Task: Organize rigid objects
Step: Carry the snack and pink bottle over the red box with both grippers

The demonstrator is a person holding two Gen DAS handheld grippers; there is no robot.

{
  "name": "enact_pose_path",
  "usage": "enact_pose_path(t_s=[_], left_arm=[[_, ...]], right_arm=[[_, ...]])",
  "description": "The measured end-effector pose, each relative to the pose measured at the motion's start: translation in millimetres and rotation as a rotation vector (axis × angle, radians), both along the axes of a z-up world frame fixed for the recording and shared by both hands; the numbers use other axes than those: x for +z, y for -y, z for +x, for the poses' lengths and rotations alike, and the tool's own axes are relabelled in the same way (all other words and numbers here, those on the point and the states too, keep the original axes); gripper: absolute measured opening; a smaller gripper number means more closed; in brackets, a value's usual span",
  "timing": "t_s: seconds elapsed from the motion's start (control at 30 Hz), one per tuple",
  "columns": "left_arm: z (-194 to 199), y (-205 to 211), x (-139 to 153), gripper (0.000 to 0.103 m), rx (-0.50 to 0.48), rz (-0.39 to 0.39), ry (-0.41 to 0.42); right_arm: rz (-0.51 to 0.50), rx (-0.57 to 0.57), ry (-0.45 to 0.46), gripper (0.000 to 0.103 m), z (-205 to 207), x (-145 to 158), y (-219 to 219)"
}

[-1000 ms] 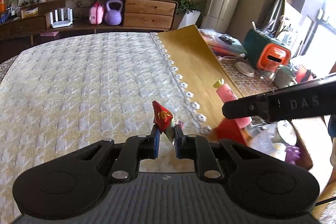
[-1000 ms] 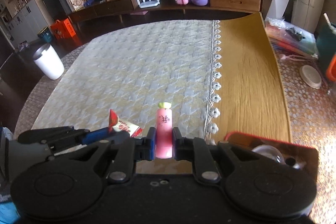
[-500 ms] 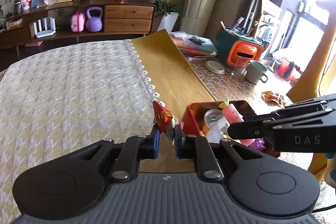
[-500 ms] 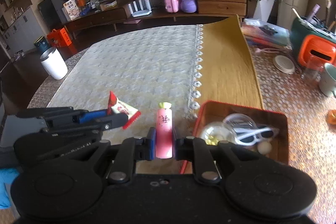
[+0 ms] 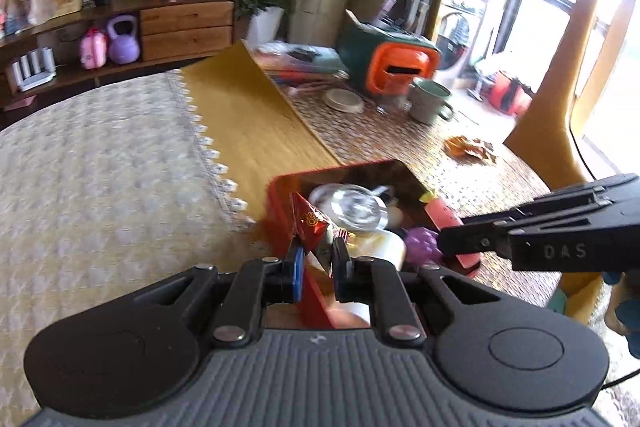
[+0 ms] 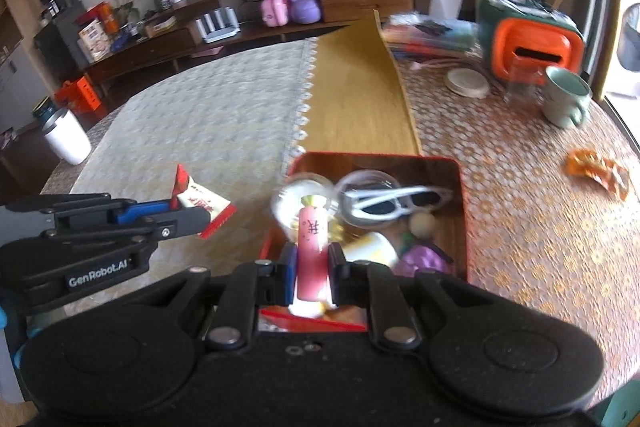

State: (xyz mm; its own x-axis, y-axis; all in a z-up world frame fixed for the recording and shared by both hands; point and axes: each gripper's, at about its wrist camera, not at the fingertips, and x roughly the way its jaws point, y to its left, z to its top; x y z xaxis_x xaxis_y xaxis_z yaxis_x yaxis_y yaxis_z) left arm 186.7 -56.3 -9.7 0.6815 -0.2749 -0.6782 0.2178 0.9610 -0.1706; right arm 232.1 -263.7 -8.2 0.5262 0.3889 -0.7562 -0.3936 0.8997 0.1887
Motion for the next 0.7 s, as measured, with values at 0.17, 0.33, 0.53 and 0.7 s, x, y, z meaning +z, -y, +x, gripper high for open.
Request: enact_pose_path(t_s=[0.17,0.33,0.53,0.7], left_arm=[[2,27,-5,0.014,-0.073,0.014,-0.014],[13,53,2,0.014,-0.143,0.032,-0.003],[42,90,2,0.014,-0.197,0.093,-0.010],[72,117,-4,0.014,-0.225,0.125,-0.047]], right_arm=[[-0.004,-0.043,-0.014,0.014,1,-10,22],[-0.010,-0.083,-0.033,0.014,3,-26,40],[-0.011,-0.114,-0.043,0.014,7,-40,52],[-0.015,-0.117,-0.038,0.014,11,-46,54]])
